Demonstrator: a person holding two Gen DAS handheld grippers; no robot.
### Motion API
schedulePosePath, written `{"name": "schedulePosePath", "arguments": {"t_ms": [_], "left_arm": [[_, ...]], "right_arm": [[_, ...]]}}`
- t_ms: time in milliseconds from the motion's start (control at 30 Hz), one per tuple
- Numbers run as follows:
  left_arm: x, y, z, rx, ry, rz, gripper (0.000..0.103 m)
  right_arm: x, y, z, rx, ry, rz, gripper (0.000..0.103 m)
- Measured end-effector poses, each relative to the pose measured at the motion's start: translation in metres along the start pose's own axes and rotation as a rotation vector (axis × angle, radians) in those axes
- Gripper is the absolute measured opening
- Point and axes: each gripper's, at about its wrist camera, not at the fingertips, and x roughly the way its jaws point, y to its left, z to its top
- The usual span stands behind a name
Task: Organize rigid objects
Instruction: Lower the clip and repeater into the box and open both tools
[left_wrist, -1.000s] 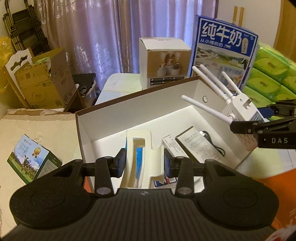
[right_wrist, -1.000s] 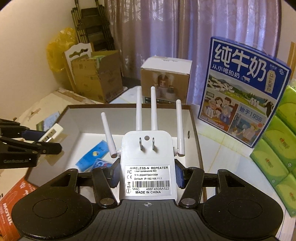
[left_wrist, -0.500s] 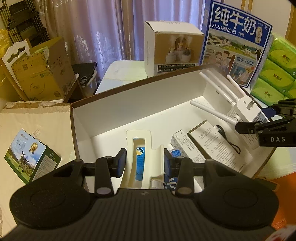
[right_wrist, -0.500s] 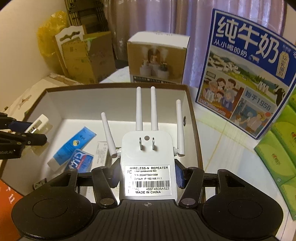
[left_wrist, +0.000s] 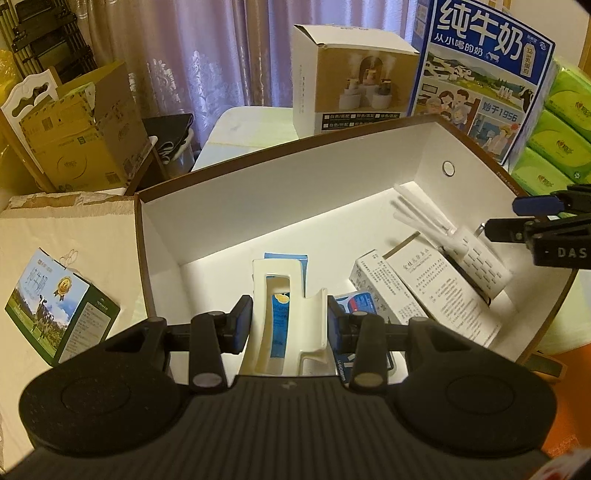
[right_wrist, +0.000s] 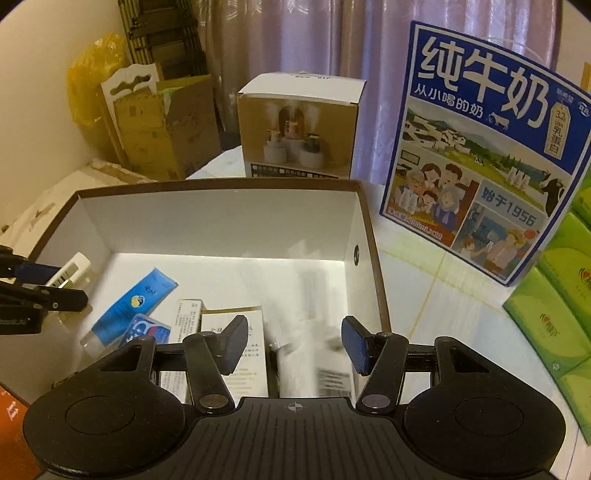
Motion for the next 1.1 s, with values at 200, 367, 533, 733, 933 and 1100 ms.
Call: {"name": "schedulePosePath", "arguments": {"t_ms": [200,367,533,733,933,1100], "left_arm": [[0.005,0.002,0.003,0.003,0.007,0.01,0.036],[0.006,0.004,0.005,0.003,-0.011,0.029,0.052],[0.0,0.007,0.004,0.001,-0.024,0.032,0.055],[-0.008,0.011,0.0,-0.018,-0.023,0.023,0.055],[-0.021,0.01,-0.003,-0.024,-0.034,0.013,0.055],[-0.033,0.007,-0.005,-0.026,-0.051,-0.001,0.055]], "right_arm": [[-0.001,0.0,-0.003,0.01,0.007,0.006,0.054],[-0.002,0.001,-0.005,0.021,0.009,0.004,0.054],[-0.009,0.001,-0.007,0.04,0.0,0.025,0.057],[-0.022,0.005,-0.014,0.048,-0.011,0.049,0.063],[-0.034,0.009,-0.022,0.059,-0.018,0.065,0.064],[-0.044,0.011,-0.025,0.068,-0.03,0.069,0.065]]}}
